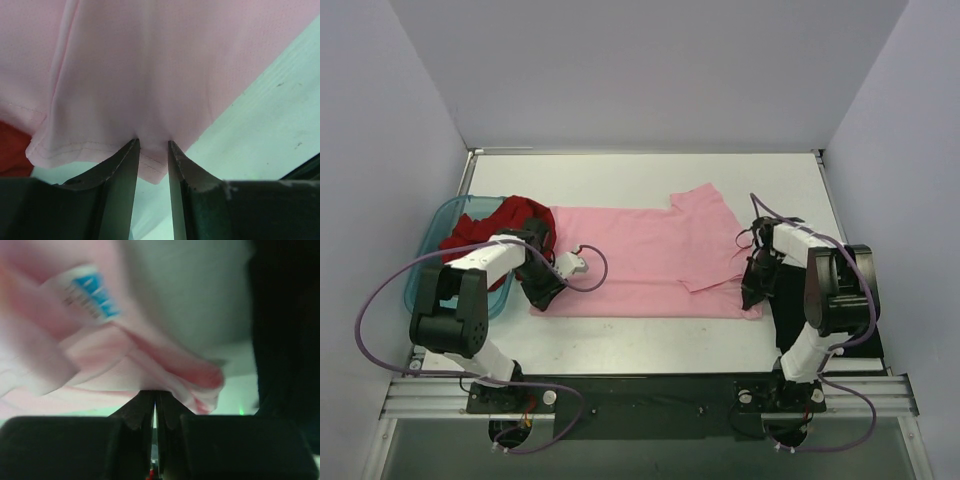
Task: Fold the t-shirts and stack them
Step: Fold the flattened tshirt in 1/3 of the way
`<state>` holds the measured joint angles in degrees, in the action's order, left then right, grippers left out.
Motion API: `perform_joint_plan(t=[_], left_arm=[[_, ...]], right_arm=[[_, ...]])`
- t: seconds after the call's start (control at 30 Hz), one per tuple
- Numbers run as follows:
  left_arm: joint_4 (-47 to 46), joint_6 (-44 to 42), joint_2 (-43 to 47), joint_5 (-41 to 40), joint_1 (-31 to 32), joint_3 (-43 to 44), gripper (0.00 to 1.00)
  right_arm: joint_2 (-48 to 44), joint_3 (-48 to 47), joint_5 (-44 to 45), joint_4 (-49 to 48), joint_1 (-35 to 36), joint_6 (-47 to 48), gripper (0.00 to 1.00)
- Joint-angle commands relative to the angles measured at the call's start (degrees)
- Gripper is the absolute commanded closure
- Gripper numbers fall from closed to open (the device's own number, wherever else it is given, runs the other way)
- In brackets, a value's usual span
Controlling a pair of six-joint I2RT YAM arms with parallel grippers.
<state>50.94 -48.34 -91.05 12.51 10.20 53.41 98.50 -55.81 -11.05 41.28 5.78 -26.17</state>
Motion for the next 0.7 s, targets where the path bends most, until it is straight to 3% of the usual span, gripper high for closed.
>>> perform_joint_plan(t=[0.0,0.2,0.4,0.43,0.53,0.6,0.67], left_arm=[[-8.74,0.0,-2.03,-5.74,0.26,-3.38,0.6],[-5.86,-1.67,-0.28,-4.0,0.17,-5.16,0.59],[3.7,-3.95,4.21,0.75,0.26,2.3,0.47],[5.21,-4.57,4.99,2.24,0.44,4.32,0.44],[9.69,-6.59,6.58,5.24,0.44,6.44,0.4],[10.85,-8.6,7.28,5.86,0.7,6.01,0.37],[9.8,-10.71,7.72,4.98,0.79,3.47,0.34]], right_arm=[[-1.2,2.11,3.31,-0.76,-4.98,-1.69,1.0],[-2.96,3.43,3.93,0.12,-8.68,-0.55,1.0],[-9.81,0.27,6.38,5.3,-8.59,-1.51,0.98],[-11.64,-0.17,6.74,6.78,-8.59,-1.77,0.95],[-14.64,0.7,5.43,8.64,-8.51,-3.35,0.67],[-16.14,2.89,3.77,8.65,-8.42,-5.11,0.58],[-17.11,5.18,2.88,7.51,-8.33,-6.61,0.55]])
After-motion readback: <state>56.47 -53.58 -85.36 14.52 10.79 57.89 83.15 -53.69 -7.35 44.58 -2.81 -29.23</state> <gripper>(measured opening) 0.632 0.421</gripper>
